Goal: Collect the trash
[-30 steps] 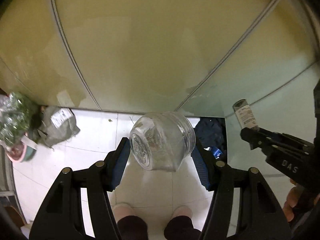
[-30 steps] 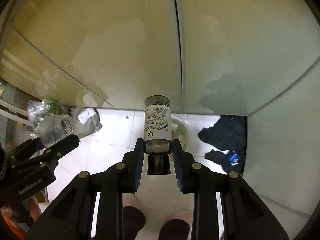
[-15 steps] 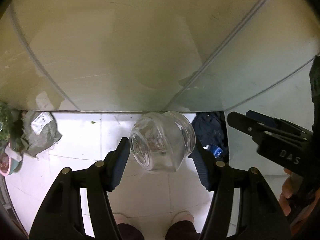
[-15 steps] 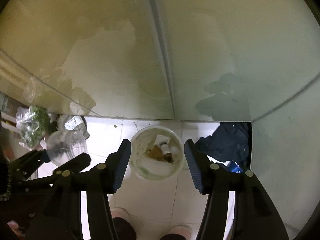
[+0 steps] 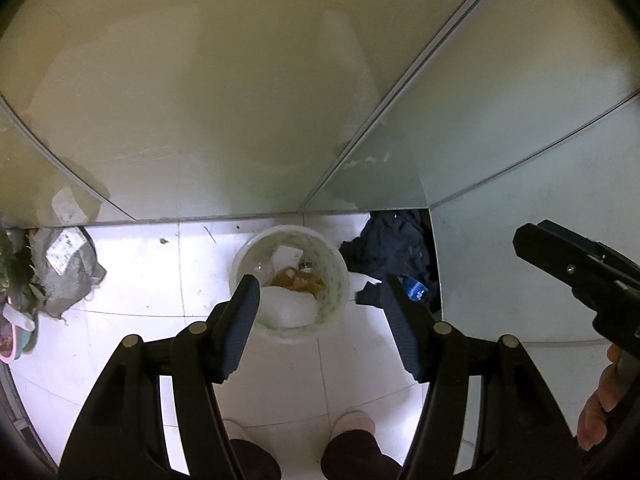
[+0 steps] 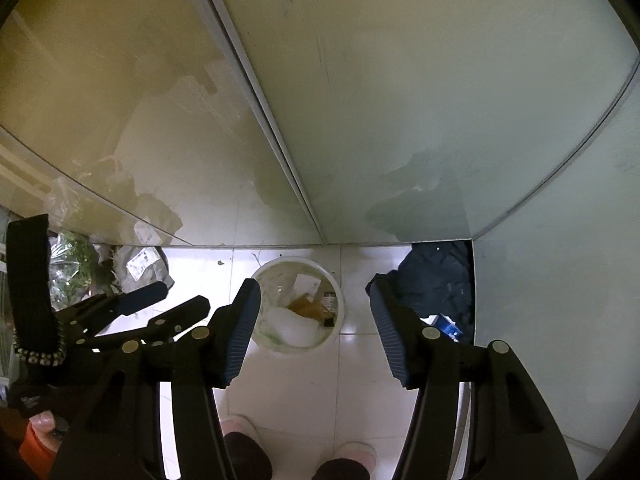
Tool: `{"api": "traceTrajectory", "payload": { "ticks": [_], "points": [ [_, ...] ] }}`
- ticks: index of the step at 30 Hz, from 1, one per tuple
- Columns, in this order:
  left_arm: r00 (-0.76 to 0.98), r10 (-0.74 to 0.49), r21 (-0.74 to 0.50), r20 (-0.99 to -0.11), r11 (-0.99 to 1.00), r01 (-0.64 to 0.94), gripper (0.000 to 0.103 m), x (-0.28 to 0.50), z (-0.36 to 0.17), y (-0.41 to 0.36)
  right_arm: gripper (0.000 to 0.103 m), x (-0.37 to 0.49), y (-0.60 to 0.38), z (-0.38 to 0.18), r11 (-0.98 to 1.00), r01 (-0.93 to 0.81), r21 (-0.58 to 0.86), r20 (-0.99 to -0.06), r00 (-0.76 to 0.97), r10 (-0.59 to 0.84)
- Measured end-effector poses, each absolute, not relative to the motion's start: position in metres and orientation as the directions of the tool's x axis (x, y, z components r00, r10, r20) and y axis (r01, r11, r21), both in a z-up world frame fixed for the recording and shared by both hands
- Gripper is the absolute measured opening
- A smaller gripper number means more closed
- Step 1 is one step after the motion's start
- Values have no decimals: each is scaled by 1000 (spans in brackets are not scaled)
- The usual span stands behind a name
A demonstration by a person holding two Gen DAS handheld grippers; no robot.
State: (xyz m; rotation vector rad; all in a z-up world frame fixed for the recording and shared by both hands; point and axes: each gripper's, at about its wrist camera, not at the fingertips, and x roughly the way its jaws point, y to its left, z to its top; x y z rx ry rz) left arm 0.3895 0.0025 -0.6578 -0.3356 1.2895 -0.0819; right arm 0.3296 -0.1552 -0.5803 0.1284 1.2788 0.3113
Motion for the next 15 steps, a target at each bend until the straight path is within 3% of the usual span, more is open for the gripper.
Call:
{"api": "traceTrajectory", "payload": {
  "ticks": [6, 15],
  "points": [
    [321, -209, -257, -924, 959, -115, 62, 378, -588, 11, 53, 324, -156, -526, 947, -160, 279, -911, 268, 314],
    [443, -178, -250, -879, 962, -110, 62, 357, -416, 30, 53, 309, -150, -389, 941, -193, 279, -883, 333, 330]
  ]
}}
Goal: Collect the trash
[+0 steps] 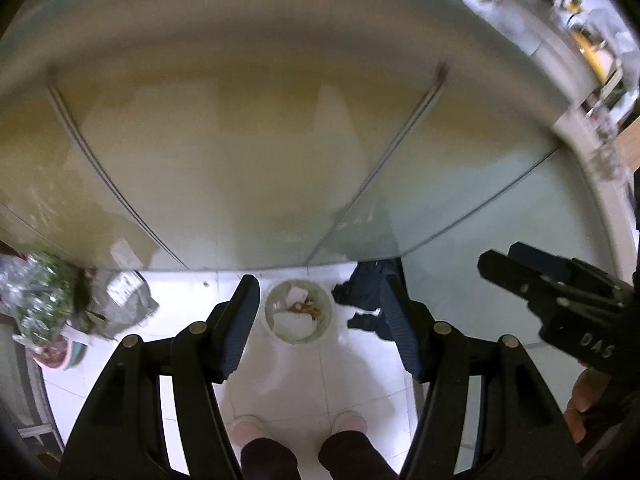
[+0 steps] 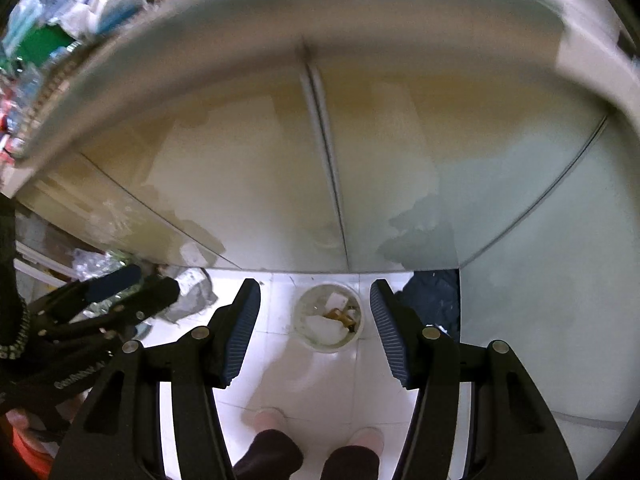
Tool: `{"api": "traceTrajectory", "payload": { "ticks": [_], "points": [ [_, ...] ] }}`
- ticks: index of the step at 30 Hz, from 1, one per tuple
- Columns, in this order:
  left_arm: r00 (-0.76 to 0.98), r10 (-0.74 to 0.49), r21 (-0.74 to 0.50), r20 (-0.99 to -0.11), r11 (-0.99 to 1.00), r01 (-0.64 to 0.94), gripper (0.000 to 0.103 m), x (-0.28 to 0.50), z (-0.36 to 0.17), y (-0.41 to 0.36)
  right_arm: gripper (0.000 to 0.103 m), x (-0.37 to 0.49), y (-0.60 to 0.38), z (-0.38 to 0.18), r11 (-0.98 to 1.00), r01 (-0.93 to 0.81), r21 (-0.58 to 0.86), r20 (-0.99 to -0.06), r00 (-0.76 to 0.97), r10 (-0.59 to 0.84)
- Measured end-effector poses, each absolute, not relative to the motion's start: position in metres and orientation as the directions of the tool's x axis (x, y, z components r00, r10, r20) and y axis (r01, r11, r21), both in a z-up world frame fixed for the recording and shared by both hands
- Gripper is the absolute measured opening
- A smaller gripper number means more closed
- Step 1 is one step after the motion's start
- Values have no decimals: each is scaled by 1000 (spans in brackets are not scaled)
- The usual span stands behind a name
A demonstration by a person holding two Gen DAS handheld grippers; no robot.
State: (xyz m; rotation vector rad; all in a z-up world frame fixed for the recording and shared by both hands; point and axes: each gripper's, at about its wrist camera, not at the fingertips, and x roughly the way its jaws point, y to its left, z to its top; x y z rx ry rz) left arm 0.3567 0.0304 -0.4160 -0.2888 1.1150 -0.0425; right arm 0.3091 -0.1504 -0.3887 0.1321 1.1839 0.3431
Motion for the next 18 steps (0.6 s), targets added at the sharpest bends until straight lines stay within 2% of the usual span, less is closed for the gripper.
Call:
{"api": "traceTrajectory", "payload": {
  "ticks": [12, 16, 18],
  "points": [
    [651, -170, -250, -740, 968, -32, 62, 322, -191, 76, 53, 284, -140, -191, 954, -196, 227, -791, 535, 298],
    [724, -139, -215, -676, 976, -13, 70, 310, -137, 93, 56, 276, -135, -145, 959, -190, 209, -736, 616, 283],
    [756, -127, -204, -642, 979, -8, 72, 305, -113, 103, 61, 274, -131, -127, 960, -192, 202, -706, 651, 279]
  ]
}}
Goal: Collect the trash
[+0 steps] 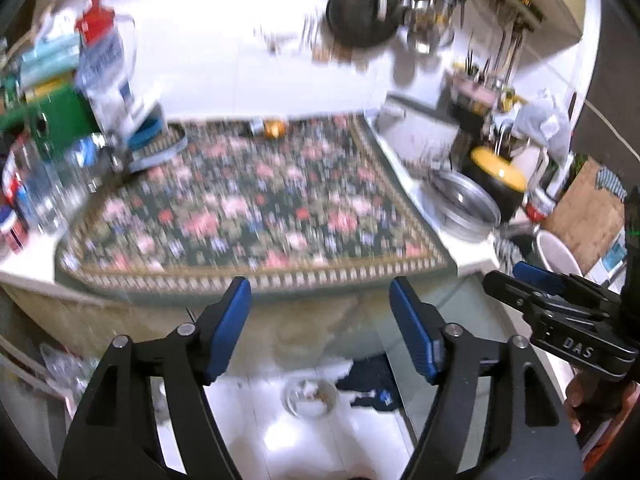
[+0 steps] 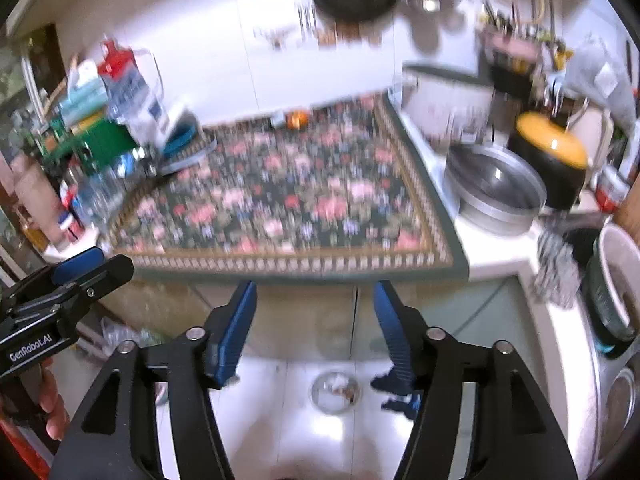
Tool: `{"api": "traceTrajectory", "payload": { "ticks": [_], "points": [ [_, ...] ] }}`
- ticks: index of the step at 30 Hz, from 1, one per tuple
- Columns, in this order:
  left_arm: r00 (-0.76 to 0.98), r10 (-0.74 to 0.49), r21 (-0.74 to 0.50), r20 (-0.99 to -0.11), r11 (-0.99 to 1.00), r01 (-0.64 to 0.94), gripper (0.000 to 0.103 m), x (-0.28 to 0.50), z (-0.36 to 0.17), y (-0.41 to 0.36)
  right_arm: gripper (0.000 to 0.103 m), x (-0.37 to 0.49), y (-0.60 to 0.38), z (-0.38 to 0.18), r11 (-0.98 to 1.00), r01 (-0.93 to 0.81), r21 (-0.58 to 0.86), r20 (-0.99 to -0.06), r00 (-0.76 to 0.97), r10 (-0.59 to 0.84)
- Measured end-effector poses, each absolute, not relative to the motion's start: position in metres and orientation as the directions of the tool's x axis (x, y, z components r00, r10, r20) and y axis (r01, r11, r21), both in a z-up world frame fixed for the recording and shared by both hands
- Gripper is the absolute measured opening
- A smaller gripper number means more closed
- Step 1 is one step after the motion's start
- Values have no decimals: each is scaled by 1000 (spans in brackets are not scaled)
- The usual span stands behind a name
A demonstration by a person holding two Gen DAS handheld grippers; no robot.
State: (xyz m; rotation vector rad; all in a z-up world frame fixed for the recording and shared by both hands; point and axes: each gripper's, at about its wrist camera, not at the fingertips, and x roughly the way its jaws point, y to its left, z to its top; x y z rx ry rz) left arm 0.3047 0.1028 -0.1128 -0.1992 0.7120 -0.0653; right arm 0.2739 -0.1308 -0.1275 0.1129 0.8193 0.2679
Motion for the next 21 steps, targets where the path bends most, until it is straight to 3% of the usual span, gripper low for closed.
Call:
{"api": "traceTrajectory", "payload": {
  "ticks": [6, 13, 21],
  "points": [
    [818, -92, -165, -567, 986, -4, 88, 315, -68, 111, 71, 283, -127, -83, 959, -215, 186, -596, 751, 284],
    [854, -25, -131, -520, 990, -51, 89, 365, -47, 106, 73, 330, -136, -69, 944, -267, 193, -522, 787, 329],
    [848, 78, -140, -524, 974, -177, 90, 453, -35, 95, 73, 417, -170, -64, 915, -355, 193, -525, 750, 402]
  ]
}}
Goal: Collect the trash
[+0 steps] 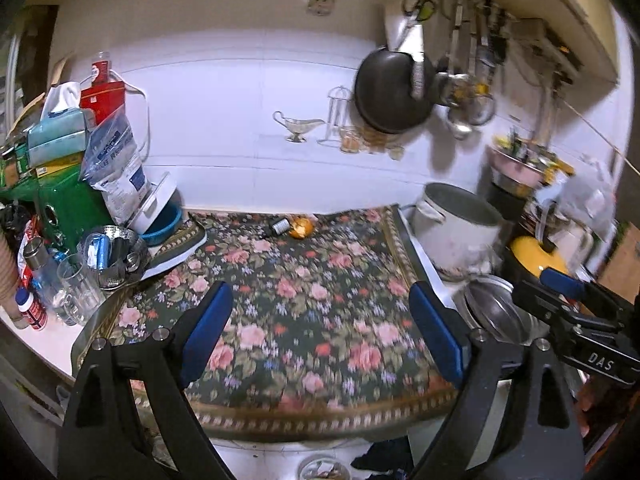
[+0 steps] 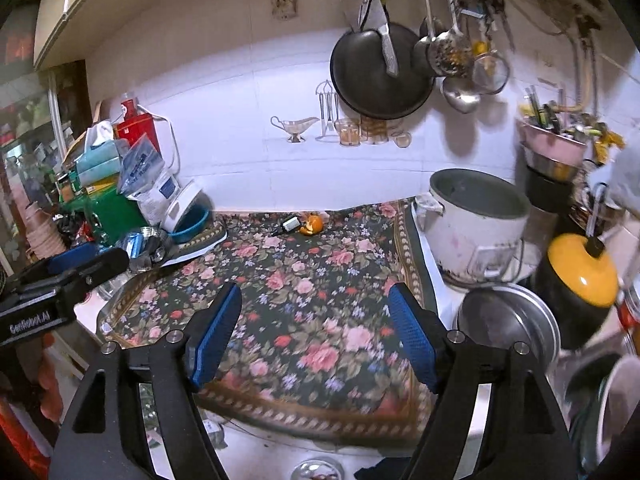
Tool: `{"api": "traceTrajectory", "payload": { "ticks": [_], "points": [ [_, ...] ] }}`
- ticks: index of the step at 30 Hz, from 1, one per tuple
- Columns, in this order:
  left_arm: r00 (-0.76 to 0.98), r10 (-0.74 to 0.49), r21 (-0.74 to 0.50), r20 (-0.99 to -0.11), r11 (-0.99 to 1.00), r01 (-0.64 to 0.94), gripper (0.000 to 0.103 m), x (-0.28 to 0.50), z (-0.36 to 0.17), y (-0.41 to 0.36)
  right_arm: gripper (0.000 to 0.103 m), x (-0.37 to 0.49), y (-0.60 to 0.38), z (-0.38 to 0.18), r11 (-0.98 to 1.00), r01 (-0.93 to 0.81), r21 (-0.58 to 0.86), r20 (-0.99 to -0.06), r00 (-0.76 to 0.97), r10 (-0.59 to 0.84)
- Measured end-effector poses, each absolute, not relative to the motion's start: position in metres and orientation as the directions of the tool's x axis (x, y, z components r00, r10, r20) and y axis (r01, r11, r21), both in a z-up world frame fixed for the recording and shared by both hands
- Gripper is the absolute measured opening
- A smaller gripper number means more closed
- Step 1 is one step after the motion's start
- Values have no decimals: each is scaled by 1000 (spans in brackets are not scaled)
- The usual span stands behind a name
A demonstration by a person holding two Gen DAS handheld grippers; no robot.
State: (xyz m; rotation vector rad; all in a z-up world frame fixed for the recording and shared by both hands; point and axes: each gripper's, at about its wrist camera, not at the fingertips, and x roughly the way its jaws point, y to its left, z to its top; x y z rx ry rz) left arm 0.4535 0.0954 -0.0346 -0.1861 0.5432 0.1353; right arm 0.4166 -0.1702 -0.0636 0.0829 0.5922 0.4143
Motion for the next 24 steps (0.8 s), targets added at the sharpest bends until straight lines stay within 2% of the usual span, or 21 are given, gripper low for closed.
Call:
{"api": "traceTrajectory", "payload": {
  "ticks": [6, 11, 20, 24],
  "points": [
    [826, 164, -149, -540, 947, -285, 90, 504, -39, 93, 73, 476, -191, -78, 890, -419, 180, -555, 704, 444],
    [783, 183, -144, -595, 934, -328, 90, 539, -49, 100, 73, 514, -193, -92, 869, -448, 209, -584, 656, 478],
    [738, 219, -68, -639, 939, -337, 90, 603, -69, 136, 73, 585, -164, -115, 850, -452, 271, -617, 596, 513],
    [729, 188, -69, -658, 949, -307, 90, 638, -85, 166, 73, 621, -135, -125, 861, -431, 271, -637, 590, 496]
  ]
}}
